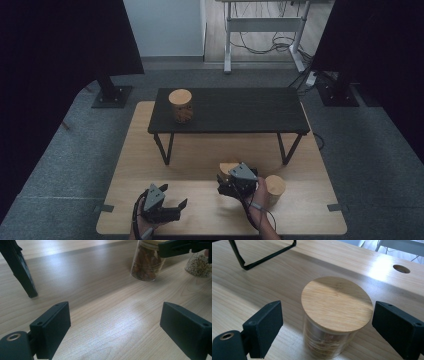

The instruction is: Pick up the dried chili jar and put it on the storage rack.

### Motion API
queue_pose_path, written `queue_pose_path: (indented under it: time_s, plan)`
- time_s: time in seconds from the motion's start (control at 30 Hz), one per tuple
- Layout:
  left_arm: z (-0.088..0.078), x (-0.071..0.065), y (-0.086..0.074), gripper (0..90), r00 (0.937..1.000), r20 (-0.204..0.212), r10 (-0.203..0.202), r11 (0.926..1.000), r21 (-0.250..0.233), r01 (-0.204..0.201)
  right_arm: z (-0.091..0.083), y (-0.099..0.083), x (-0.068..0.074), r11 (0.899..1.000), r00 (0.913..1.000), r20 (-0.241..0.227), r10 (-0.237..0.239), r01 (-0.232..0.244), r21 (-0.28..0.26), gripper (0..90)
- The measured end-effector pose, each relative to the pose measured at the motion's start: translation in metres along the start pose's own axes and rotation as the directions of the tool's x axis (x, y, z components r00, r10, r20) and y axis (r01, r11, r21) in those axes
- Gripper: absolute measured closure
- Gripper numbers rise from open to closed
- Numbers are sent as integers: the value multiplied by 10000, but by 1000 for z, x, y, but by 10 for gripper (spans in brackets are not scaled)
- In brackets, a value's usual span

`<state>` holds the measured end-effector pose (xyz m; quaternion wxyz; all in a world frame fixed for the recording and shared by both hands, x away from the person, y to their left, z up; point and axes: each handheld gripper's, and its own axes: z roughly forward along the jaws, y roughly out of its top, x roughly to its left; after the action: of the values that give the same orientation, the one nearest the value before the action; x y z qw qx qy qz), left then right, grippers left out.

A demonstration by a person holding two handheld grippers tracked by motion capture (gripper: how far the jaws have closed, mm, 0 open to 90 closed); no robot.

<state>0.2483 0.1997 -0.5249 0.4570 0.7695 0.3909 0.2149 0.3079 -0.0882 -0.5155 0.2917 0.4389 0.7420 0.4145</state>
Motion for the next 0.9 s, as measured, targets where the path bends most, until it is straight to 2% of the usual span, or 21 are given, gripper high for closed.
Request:
queue_pose_path:
  time_s: [0.17,0.33,0.6,0.9]
  plan:
    - [0,0,0,92,10000,12,-9,10000,-12,9,7,1,0,9996,9995,77,290,-291,40,92]
    - [0,0,0,92,10000,23,-21,10000,-29,22,13,0,1,9995,9990,308,326,-327,19,91]
    - [0,0,1,92,10000,25,-63,10000,-56,63,24,-6,-1,9980,9960,635,635,-636,-11,82]
    - [0,0,1,93,10000,23,-56,10000,-63,56,35,-11,-1,9961,9938,686,874,-880,57,84]
